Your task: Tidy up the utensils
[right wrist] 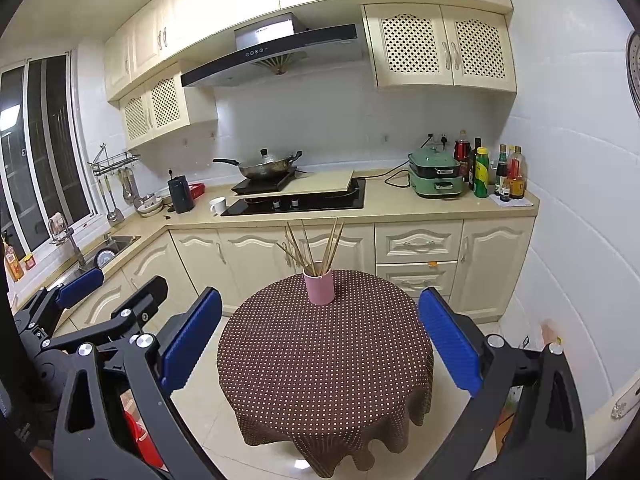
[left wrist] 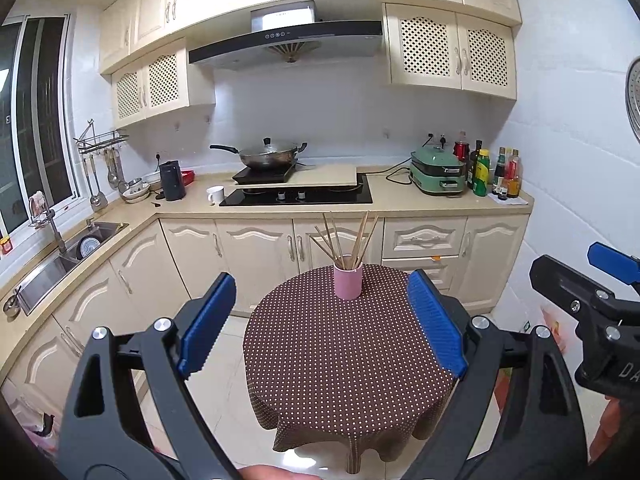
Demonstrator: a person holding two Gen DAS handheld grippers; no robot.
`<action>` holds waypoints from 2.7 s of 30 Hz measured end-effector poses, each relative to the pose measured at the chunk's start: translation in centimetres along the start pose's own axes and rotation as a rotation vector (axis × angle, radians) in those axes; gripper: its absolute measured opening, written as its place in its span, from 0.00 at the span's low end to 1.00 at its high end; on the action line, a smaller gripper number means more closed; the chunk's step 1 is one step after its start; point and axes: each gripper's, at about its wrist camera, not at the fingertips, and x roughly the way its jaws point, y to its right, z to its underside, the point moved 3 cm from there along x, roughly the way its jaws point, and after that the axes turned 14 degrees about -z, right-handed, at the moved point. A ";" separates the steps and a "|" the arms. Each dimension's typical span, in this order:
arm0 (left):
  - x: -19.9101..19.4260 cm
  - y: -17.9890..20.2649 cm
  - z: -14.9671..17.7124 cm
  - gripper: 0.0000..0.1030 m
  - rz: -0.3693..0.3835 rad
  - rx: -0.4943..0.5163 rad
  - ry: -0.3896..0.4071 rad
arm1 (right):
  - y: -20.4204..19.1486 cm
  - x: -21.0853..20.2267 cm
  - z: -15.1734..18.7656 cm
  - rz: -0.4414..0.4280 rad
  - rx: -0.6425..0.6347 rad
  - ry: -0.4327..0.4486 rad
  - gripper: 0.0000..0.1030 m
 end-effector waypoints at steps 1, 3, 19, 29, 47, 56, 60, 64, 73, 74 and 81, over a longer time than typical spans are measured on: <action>0.0 0.0 0.0 0.84 -0.001 -0.001 0.000 | 0.1 0.0 -0.1 0.001 0.001 0.000 0.92; -0.1 0.0 0.1 0.84 -0.001 -0.004 -0.003 | 0.3 0.0 -0.1 0.001 0.007 -0.002 0.92; -0.7 -0.2 0.0 0.84 -0.005 -0.017 0.004 | 0.4 0.0 -0.4 -0.003 0.014 -0.006 0.92; -1.2 -0.3 0.1 0.84 0.002 -0.021 0.008 | 0.1 0.1 -0.2 -0.006 0.025 -0.012 0.92; -1.4 -0.9 0.0 0.84 -0.012 -0.052 0.032 | 0.0 0.3 -0.2 -0.010 0.029 -0.021 0.92; -1.2 -1.1 0.1 0.84 -0.014 -0.068 0.019 | 0.2 0.4 -0.2 -0.015 0.027 -0.025 0.92; -1.2 -1.1 0.1 0.84 -0.017 -0.069 0.016 | 0.2 0.5 -0.2 -0.017 0.026 -0.027 0.92; -1.1 -1.1 0.0 0.84 -0.015 -0.069 0.016 | 0.4 0.4 -0.1 -0.020 0.025 -0.032 0.92; -1.1 -1.3 0.2 0.84 -0.021 -0.086 0.020 | 0.4 0.4 0.0 -0.013 0.015 -0.037 0.92; -1.1 -1.4 0.2 0.84 -0.024 -0.088 0.021 | 0.4 0.4 0.0 -0.014 0.015 -0.040 0.92; -1.5 -1.4 0.4 0.84 -0.031 -0.091 0.030 | 0.5 0.5 0.2 -0.018 0.014 -0.050 0.92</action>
